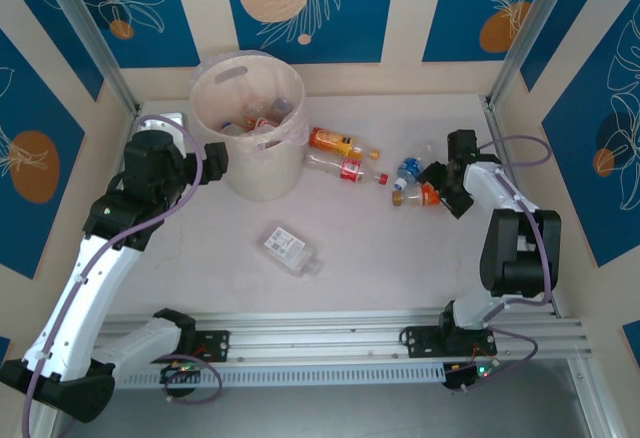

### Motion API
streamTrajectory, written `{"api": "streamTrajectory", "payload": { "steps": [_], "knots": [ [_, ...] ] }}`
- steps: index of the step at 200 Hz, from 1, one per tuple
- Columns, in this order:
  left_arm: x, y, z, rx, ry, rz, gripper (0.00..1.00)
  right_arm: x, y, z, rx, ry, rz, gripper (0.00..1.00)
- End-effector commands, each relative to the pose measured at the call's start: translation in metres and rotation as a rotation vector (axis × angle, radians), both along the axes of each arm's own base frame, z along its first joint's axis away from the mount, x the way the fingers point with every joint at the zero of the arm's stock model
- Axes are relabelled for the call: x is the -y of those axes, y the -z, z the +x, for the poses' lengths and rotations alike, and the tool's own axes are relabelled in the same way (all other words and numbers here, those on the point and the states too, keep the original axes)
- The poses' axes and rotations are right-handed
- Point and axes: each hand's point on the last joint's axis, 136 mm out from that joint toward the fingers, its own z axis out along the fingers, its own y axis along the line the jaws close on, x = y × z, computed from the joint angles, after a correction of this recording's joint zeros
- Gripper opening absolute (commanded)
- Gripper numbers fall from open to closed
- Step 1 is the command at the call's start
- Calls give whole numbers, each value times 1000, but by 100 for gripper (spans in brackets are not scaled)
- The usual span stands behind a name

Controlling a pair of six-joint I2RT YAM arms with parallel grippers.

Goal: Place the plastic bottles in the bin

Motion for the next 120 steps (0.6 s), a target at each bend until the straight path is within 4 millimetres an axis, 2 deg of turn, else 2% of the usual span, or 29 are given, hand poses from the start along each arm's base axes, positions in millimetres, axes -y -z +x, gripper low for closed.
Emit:
{"api": "streamTrajectory", "payload": {
  "steps": [1, 35, 85, 120],
  "knots": [
    [-2, -3, -3, 12, -1, 4, 99, -4, -9, 23, 49, -3, 31, 94],
    [-4, -6, -5, 19, -5, 5, 100, -1, 0, 32, 24, 1, 34, 94],
    [-5, -10, -6, 27, -8, 8, 100, -3, 18, 22, -32, 24, 41, 92],
    [-5, -11, -6, 30, -8, 5, 99, -3, 32, 23, -58, 16, 45, 90]
  ]
}}
